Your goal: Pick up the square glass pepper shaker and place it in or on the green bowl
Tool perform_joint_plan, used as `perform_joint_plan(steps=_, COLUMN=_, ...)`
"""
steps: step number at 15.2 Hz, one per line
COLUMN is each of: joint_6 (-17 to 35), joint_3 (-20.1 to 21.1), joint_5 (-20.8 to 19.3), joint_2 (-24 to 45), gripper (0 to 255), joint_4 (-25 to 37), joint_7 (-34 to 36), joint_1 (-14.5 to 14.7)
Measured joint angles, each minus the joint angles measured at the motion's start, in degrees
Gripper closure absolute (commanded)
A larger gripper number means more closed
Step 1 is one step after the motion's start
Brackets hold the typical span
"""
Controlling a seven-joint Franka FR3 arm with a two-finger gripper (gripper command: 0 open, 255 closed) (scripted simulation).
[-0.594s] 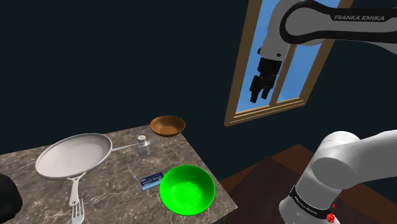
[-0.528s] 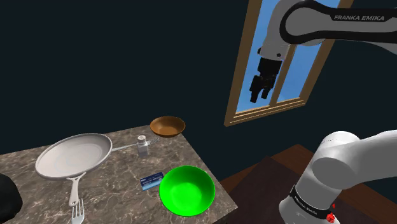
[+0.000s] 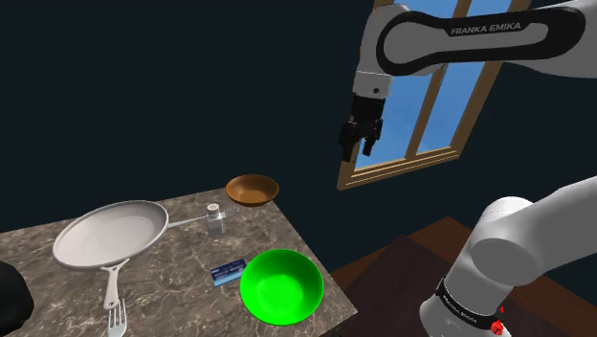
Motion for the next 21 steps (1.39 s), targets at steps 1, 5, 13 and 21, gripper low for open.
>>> perform_joint_plan(steps=1, joint_6=0.8, joint_3=1.1, joint_5=0.5, joint_2=2.0, gripper=0, joint_4=1.0, joint_7=1.4, joint_1=0.3)
perform_joint_plan(steps=5, joint_6=4.4, joint_3=4.8, joint_5=1.5, joint_2=9.6, gripper=0, joint_4=4.1, joint_7=6.3, joint_1=1.0)
perform_joint_plan(steps=13, joint_6=7.8, joint_3=11.2, joint_5=0.3, joint_2=27.1, gripper=0, joint_4=16.4, joint_7=17.0, joint_1=2.4)
perform_joint_plan(steps=21, joint_6=8.0, joint_3=14.4, joint_5=-4.8, joint_2=46.9, gripper=0, joint_4=33.2, joint_7=27.7, joint_1=6.0)
